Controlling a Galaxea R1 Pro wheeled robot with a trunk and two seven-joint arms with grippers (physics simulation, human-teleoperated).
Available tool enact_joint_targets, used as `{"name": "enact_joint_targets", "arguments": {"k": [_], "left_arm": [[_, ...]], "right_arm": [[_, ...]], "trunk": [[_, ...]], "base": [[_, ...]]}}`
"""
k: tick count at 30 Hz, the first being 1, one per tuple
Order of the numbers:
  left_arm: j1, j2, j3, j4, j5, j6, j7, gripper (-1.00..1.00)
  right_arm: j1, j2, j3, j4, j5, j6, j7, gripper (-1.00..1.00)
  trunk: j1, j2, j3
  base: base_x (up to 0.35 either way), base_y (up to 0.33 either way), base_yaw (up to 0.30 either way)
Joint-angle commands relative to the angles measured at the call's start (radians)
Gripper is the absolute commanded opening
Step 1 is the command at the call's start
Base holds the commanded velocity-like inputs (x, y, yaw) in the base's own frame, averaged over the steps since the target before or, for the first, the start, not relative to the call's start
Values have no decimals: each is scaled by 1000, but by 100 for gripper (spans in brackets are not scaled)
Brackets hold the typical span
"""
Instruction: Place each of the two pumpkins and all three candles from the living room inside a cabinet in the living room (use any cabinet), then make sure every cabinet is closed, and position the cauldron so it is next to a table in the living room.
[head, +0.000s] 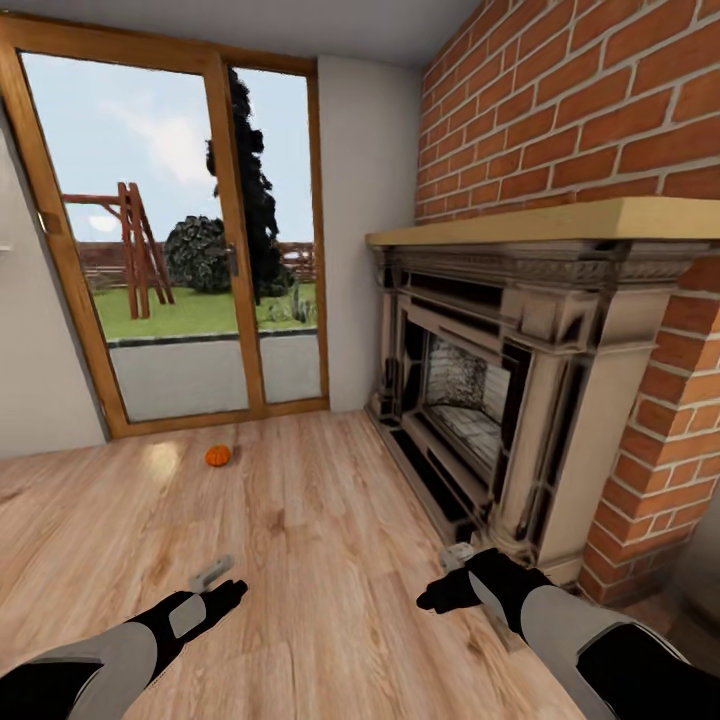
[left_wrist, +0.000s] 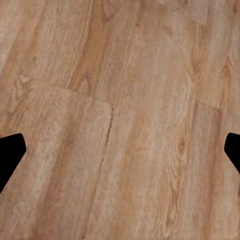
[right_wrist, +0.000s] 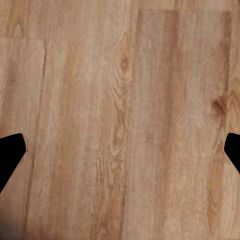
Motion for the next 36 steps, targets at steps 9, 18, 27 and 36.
{"name": "enact_joint_targets", "arguments": {"k": [9, 18, 27, 36], "left_arm": [[-1, 0, -3, 1, 6, 3, 2, 100], [-1, 0, -3, 1, 6, 3, 2, 100], [-1, 0, -3, 1, 7, 3, 2, 100], [-1, 0, -3, 12, 6, 3, 2, 100]], "right_arm": [[-1, 0, 8, -1, -10, 5, 0, 100], [-1, 0, 7, -1, -10, 5, 0, 100], [-1, 1, 8, -1, -9, 5, 0, 100], [-1, 0, 8, -1, -10, 4, 0, 100]], "trunk": [[0, -1, -5], [0, -1, -9], [0, -1, -9], [0, -1, 2]], "base": [[294, 177, 294], [295, 171, 294], [313, 94, 265], [325, 6, 138]]}}
